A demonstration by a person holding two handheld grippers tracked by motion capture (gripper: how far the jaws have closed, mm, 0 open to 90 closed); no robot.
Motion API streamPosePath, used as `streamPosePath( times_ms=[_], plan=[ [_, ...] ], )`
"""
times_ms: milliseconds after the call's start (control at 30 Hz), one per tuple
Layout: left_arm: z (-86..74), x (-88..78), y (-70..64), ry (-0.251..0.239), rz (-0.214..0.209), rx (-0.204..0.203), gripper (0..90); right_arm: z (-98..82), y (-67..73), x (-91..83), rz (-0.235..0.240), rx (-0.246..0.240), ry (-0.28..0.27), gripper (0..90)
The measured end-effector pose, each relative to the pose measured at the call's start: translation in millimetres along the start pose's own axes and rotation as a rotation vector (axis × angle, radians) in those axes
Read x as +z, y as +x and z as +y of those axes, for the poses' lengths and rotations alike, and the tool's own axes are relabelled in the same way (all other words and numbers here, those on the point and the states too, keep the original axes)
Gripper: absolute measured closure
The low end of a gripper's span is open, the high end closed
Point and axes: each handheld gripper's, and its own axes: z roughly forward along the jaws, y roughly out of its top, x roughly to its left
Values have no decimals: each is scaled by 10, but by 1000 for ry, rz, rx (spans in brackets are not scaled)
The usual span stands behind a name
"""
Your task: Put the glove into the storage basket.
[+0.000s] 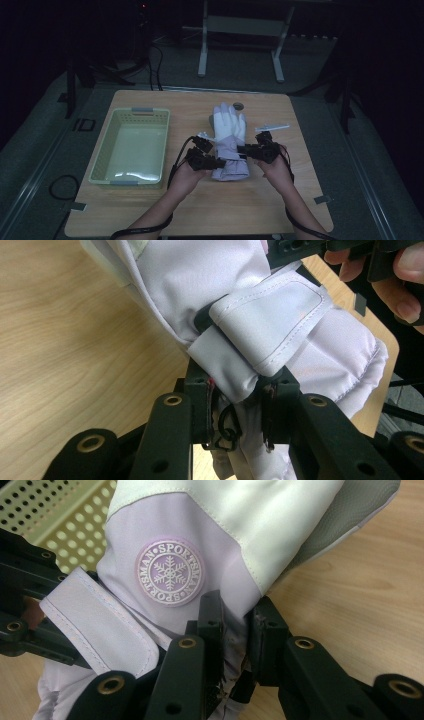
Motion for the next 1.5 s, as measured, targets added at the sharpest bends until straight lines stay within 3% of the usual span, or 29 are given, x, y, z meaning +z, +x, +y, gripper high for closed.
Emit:
streamPosePath(
  times_ms=[233,833,1500],
  plan=[
    [28,-178,29,1,15,-1,713,127,134,4,7,-10,-8,780],
    [140,-725,123,16,61,44,712,461,491,22,41,-50,-48,779],
    [108,-1219,375,58,116,45,711,763,903,272,70,-81,-58,779]
  ],
)
